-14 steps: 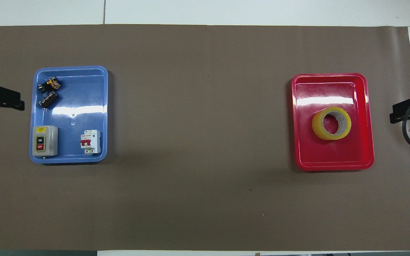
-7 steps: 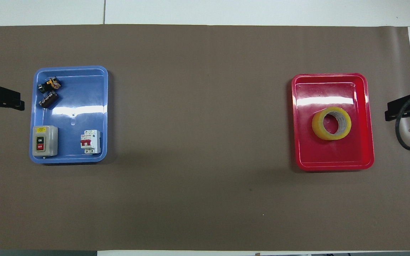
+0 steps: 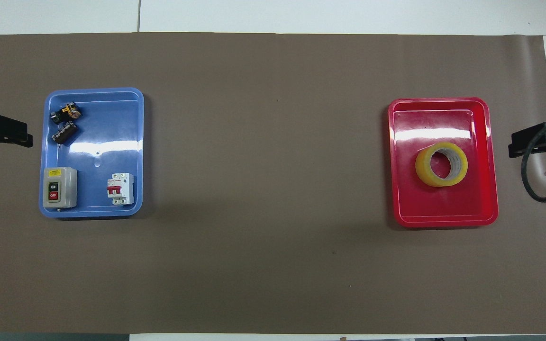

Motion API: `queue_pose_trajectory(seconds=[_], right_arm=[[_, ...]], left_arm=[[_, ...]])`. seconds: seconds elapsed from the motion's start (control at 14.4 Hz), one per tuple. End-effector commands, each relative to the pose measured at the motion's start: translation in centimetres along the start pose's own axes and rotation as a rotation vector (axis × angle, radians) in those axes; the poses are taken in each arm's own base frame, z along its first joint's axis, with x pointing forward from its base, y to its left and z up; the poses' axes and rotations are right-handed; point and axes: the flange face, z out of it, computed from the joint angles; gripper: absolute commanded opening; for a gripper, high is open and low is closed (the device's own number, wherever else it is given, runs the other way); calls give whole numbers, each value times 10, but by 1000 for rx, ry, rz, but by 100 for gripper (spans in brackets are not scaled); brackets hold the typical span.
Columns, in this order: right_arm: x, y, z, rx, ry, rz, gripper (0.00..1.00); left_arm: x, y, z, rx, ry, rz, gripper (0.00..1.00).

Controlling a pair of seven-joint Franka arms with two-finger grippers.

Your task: Place and move tape with both arms

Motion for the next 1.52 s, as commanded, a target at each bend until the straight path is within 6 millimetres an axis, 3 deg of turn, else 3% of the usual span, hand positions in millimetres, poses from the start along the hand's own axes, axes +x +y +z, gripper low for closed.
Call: queue_pose_trajectory(seconds=[0.0,1.45], right_arm=[[1,1,-1,5,5,5,100],[0,-8,-1,7,7,-31,100]], left_arm=[[-6,-3,-1,-24,6,-1,100],[-6,-3,-1,-24,6,-1,100]])
